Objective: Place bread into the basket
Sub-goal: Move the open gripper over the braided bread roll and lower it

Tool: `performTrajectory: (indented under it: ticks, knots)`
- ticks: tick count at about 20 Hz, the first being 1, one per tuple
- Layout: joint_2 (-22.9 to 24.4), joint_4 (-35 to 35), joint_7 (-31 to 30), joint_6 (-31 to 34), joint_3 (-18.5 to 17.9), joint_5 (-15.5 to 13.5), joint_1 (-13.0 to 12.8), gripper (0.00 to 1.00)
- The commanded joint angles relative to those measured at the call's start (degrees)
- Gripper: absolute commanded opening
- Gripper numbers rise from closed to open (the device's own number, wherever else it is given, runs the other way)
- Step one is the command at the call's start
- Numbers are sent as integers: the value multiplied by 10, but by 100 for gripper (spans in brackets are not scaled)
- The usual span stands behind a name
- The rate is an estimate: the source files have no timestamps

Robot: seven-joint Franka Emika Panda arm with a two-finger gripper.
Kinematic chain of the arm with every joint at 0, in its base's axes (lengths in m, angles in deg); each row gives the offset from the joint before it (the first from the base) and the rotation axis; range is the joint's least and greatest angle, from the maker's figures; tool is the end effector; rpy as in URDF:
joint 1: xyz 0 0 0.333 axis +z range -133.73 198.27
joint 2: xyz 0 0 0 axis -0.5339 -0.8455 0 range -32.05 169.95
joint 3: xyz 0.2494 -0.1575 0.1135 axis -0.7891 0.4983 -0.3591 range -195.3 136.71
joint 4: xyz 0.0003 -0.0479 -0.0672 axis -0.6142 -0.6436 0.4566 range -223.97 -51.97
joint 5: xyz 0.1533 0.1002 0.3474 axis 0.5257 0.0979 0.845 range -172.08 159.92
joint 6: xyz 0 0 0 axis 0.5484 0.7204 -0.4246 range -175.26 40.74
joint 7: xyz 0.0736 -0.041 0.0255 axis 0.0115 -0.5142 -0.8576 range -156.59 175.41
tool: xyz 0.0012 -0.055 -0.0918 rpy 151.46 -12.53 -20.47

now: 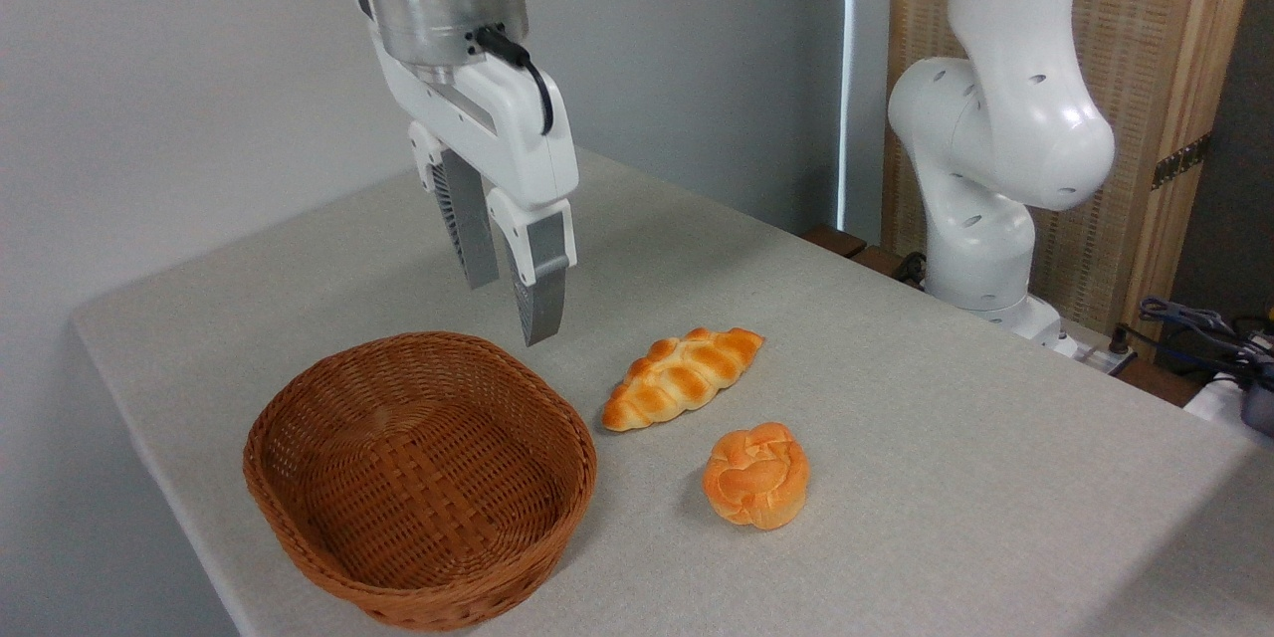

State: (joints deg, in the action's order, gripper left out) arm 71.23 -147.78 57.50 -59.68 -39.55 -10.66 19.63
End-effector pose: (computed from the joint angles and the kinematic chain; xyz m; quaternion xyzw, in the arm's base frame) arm 0.5523 -0.0285 0.5793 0.9061 -0.4206 0.0315 0.0334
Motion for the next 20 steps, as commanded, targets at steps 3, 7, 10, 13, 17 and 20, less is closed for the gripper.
performTrajectory:
  ticks: [3,7,10,13,17,20]
  knots:
    - [112,-176,-32,-67,-11,13,-43,100]
    - [137,-236,-58,-73,-11,12,-44,100]
    - [164,-291,-92,-72,-11,12,-43,100]
    - [170,-315,-98,-72,-11,12,-42,100]
    - [169,-339,-100,-74,-11,13,-42,100]
    - [168,-344,-98,-82,-11,15,-42,100]
